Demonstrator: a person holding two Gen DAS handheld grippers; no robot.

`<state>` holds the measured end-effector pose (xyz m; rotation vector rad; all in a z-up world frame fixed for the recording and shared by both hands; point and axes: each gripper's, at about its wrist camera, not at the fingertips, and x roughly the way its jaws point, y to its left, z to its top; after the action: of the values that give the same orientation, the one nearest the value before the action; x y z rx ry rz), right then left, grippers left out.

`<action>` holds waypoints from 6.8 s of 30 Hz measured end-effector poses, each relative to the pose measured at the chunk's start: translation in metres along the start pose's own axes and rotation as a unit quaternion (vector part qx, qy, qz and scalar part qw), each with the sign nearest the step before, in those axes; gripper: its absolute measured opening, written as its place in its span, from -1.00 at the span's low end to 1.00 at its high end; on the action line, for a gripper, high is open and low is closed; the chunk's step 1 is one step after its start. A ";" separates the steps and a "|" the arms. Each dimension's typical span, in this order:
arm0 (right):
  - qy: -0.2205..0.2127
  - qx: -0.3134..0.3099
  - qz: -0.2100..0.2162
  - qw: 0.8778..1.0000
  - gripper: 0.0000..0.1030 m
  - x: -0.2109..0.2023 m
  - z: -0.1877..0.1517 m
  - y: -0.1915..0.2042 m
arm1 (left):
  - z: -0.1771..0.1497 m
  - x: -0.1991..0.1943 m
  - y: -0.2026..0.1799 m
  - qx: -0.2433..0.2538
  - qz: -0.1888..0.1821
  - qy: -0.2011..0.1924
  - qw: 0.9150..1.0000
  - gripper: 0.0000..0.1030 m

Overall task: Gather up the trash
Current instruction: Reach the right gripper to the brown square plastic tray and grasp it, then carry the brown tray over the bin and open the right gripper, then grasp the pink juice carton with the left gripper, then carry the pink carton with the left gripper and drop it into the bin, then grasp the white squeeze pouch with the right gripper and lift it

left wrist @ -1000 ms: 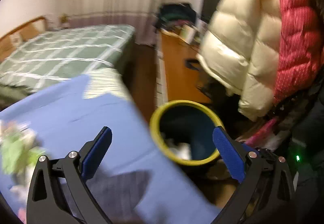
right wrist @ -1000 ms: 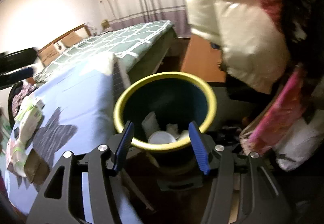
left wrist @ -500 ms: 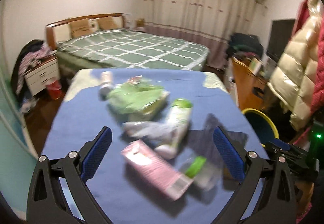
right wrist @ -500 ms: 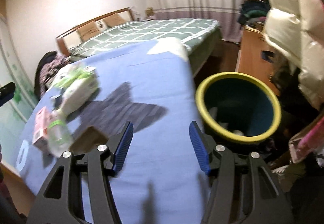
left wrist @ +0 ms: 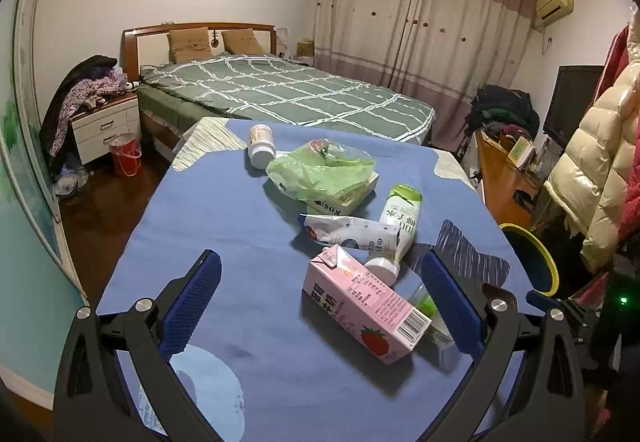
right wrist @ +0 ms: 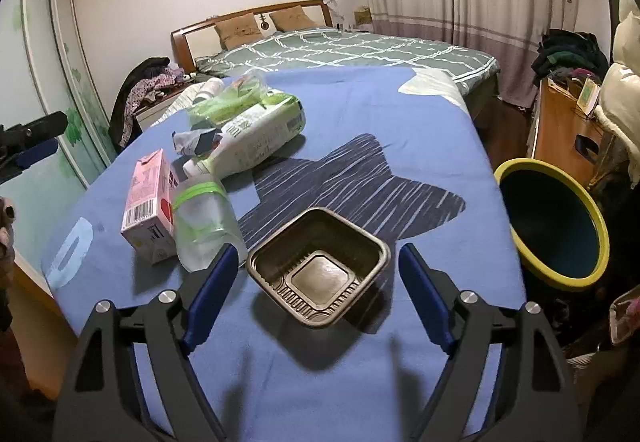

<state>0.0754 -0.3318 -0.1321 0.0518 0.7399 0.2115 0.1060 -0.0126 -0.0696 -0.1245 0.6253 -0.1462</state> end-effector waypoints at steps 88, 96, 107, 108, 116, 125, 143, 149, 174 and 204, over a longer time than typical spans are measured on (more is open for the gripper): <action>-0.063 0.167 -0.159 0.971 0.86 0.049 0.061 -0.142 | -0.059 0.084 -0.047 0.042 -0.015 0.127 0.991 0.91; -0.052 0.166 -0.160 0.972 0.86 0.053 0.059 -0.139 | -0.053 0.083 -0.008 0.027 0.042 0.126 0.991 0.91; -0.045 0.162 -0.160 0.973 0.86 0.056 0.060 -0.139 | -0.031 0.065 0.047 -0.036 0.053 0.097 0.993 0.91; -0.044 0.162 -0.160 0.973 0.86 0.056 0.060 -0.139 | -0.029 0.065 0.042 -0.026 0.041 0.099 0.994 0.91; -0.040 0.155 -0.161 0.974 0.86 0.059 0.060 -0.135 | -0.001 0.119 0.019 0.019 0.000 0.158 0.987 0.51; -0.031 0.151 -0.160 0.975 0.86 0.063 0.063 -0.132 | 0.003 0.163 0.026 0.013 -0.009 0.210 0.977 -0.09; -0.110 0.125 -0.224 0.960 0.87 0.031 0.054 -0.107 | 0.027 0.107 0.016 0.037 0.001 0.118 0.992 -0.26; -0.102 0.124 -0.191 0.968 0.88 0.030 0.052 -0.106 | 0.039 0.091 -0.017 0.056 -0.039 0.100 0.993 -0.26; -0.096 0.235 -0.253 0.934 0.87 -0.068 -0.031 -0.216 | 0.035 0.217 -0.381 0.224 -0.238 0.201 0.924 -0.25; -0.055 0.197 -0.219 0.954 0.87 -0.037 -0.014 -0.189 | 0.076 0.114 -0.241 0.157 -0.156 0.043 0.974 0.83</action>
<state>0.0721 -0.5250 -0.1402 0.2731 0.6558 -0.3636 0.2187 -0.2634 -0.0354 0.0905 0.6587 -0.5545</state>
